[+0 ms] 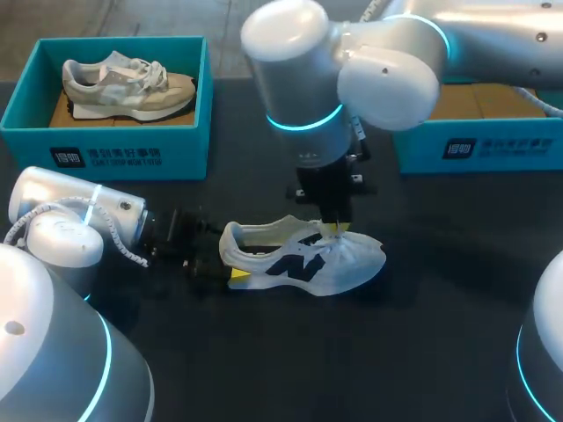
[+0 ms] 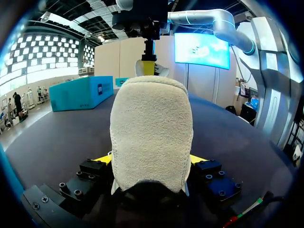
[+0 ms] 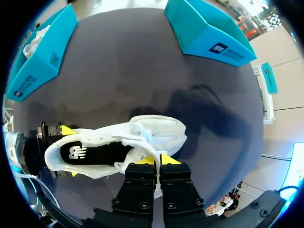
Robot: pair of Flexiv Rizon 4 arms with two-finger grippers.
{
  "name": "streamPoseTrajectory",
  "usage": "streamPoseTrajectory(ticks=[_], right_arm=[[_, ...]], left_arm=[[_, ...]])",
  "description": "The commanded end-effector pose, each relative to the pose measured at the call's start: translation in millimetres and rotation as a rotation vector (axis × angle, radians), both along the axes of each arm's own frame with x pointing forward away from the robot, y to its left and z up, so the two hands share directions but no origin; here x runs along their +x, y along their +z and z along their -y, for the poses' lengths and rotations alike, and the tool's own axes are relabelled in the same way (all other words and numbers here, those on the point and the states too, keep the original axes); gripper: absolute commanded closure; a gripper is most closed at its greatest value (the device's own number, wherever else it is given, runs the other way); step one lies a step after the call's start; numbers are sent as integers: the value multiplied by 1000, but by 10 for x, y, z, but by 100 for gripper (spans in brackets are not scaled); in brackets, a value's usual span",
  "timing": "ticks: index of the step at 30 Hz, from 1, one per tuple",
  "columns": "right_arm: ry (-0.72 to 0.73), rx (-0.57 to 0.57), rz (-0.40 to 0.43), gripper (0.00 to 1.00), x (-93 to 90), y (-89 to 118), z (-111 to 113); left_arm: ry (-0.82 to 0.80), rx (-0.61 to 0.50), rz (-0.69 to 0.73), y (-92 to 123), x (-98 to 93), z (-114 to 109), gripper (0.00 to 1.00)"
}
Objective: Take the shoe out of the shoebox, open the shoe tongue, remove and reinsert the insole, then place the shoe into the shoebox
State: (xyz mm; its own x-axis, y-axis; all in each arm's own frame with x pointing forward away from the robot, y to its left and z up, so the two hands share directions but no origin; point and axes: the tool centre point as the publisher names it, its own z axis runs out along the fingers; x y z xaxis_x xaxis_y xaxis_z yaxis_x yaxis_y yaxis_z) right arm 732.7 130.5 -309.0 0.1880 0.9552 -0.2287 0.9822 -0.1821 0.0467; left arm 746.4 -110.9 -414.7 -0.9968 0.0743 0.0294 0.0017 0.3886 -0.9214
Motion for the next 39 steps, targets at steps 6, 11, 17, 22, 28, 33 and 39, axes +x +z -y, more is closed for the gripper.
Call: streamPoseTrajectory(ticks=[6, 11, 17, 22, 28, 33, 39], right_arm=[[-26, 40, -9, 100, -22, -36, 393], [-36, 44, -25, 100, -25, -143, 543], [-29, 43, -40, 100, -19, -340, 707], [-24, 55, -54, 100, -21, -480, 826], [-11, 60, -72, 100, 6, -659, 912], [-14, 72, -87, 96, 41, -796, 924], [-19, 76, -102, 54, 75, -850, 931]], left_arm=[[0, 3, 0, -37, 4, 30, 100], [0, 3, 0, -37, 4, 30, 100], [0, 3, 0, -37, 4, 30, 100], [0, 3, 0, -37, 4, 30, 100], [0, 3, 0, -37, 4, 30, 100], [0, 3, 0, -37, 4, 30, 100], [0, 3, 0, -37, 4, 30, 100]])
